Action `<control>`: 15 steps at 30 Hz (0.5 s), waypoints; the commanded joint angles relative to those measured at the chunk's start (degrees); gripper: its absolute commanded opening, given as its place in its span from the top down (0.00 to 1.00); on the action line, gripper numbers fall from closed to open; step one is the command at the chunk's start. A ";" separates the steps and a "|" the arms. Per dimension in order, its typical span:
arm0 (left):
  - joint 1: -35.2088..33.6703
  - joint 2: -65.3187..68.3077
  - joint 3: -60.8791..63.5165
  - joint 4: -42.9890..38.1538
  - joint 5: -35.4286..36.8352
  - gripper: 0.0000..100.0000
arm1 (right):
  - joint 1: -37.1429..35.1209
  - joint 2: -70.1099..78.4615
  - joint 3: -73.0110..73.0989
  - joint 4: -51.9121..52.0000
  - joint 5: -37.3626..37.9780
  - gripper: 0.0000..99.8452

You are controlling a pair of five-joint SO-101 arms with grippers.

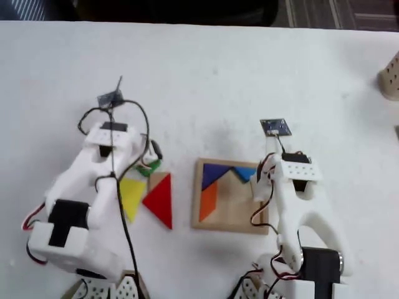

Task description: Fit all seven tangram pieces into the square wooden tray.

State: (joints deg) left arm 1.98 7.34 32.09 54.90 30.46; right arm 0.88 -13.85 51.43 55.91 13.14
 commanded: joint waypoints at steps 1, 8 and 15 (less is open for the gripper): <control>1.36 1.98 -4.92 3.43 -0.26 0.72 | 0.84 -0.04 -1.41 -0.66 0.70 0.86; 1.36 8.66 -12.75 8.44 -0.35 0.72 | 0.57 -0.04 -1.41 -0.66 0.70 0.86; 1.71 10.24 -15.12 8.88 -0.70 0.79 | 0.57 -0.04 -1.41 -0.66 0.70 0.86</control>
State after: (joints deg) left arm 2.59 17.27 19.69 63.60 30.37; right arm 0.88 -13.85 51.43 55.91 13.14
